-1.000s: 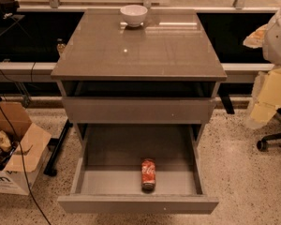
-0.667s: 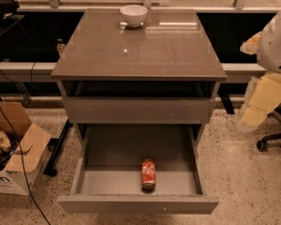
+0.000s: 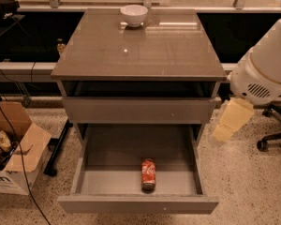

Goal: Pick coke can from middle drawer and place on counter

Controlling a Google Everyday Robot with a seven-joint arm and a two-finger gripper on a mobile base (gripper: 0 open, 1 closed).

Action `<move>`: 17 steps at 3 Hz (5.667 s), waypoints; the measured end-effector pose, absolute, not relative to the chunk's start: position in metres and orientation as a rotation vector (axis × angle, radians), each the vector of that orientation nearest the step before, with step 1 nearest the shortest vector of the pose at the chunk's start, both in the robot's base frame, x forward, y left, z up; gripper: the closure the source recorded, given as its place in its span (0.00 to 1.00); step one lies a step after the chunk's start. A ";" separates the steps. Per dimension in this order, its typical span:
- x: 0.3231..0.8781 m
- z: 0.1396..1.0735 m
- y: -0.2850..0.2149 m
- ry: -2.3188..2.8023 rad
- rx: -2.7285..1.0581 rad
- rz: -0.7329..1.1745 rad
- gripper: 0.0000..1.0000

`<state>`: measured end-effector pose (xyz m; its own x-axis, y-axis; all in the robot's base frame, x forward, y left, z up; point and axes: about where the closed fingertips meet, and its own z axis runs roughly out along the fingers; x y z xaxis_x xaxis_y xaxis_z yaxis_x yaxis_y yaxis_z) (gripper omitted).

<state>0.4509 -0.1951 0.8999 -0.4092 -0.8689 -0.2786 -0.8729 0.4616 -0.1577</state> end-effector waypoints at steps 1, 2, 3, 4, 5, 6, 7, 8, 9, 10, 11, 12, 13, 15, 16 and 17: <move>0.462 0.845 -0.196 2.483 -1.401 0.074 0.00; 0.466 0.833 -0.196 2.498 -1.383 0.087 0.00; 0.470 0.824 -0.196 2.565 -1.336 0.055 0.00; 0.486 0.788 -0.189 2.667 -1.211 0.047 0.00; 0.504 0.746 -0.183 2.747 -1.033 0.089 0.00; 0.515 0.704 -0.174 2.788 -0.871 0.178 0.00; 0.525 0.660 -0.168 2.811 -0.737 0.274 0.00; 0.534 0.620 -0.165 2.823 -0.643 0.353 0.00; 0.536 0.612 -0.164 2.825 -0.635 0.365 0.00; 0.539 0.598 -0.158 2.857 -0.597 0.395 0.00; 0.547 0.570 -0.139 2.879 -0.497 0.474 0.00; 0.555 0.536 -0.113 2.905 -0.415 0.560 0.00; 0.559 0.501 -0.092 2.940 -0.345 0.583 0.00; 0.562 0.413 -0.070 3.055 -0.039 0.582 0.00; 0.558 0.378 -0.069 3.111 0.086 0.578 0.18; 0.554 0.368 -0.069 3.133 0.147 0.552 0.42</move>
Offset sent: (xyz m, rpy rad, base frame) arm 0.0113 -0.0009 -0.0546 0.0245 0.0574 -0.0714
